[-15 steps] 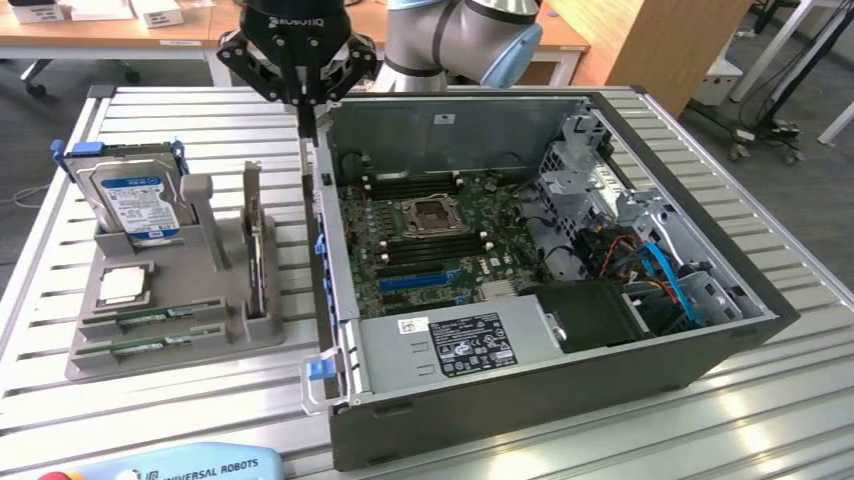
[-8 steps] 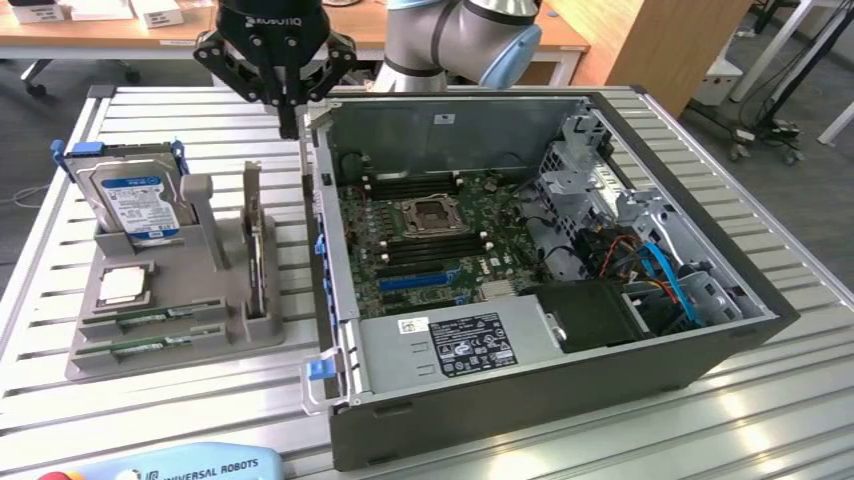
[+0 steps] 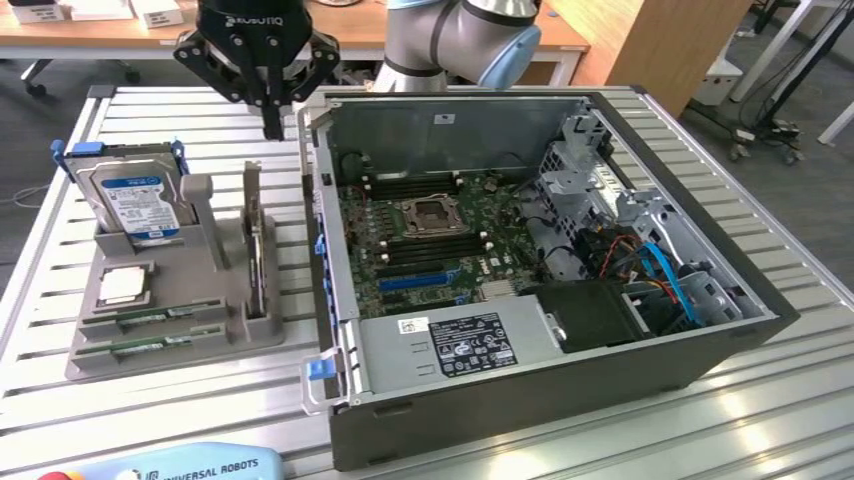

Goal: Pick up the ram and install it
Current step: 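Reach for the ram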

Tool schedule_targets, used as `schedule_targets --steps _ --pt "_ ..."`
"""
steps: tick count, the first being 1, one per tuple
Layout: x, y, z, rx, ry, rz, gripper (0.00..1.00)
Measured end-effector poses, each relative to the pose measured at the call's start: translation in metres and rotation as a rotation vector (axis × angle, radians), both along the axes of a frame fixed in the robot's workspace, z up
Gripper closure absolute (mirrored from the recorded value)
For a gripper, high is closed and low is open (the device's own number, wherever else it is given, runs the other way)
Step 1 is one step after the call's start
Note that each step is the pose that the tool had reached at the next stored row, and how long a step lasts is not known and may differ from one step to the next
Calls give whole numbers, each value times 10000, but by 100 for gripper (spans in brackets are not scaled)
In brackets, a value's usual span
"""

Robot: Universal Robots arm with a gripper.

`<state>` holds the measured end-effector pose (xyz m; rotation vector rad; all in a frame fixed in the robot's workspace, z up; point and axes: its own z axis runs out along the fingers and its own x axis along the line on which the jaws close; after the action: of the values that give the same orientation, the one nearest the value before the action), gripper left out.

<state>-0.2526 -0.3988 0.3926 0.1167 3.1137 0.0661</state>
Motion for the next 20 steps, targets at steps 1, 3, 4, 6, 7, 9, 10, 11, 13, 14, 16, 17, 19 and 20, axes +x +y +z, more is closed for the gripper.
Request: schedule_targets --steps 1,3,4,6,7,9,10,11,13,14,16,17,19,20 --pt "-13 0 0 -2 -1 0 90" --pt "-39 0 0 -5 0 0 90" --pt "-53 0 0 -8 0 0 90" --pt "-83 0 0 -12 0 0 90" --pt "-101 0 0 -13 -1 0 90" --pt "-138 0 0 -12 -1 0 90" --pt "-156 0 0 -12 0 0 90" --pt "-172 0 -1 -12 -1 1 90" --pt "-204 0 -1 -12 -1 1 90" --pt "-222 0 -1 -12 -1 0 90" --pt "-262 0 -2 -12 -1 0 90" --pt "-281 0 -2 -12 -1 0 90" --pt "-321 0 -2 -13 0 1 90" --pt "-341 0 -3 -12 -1 0 90"
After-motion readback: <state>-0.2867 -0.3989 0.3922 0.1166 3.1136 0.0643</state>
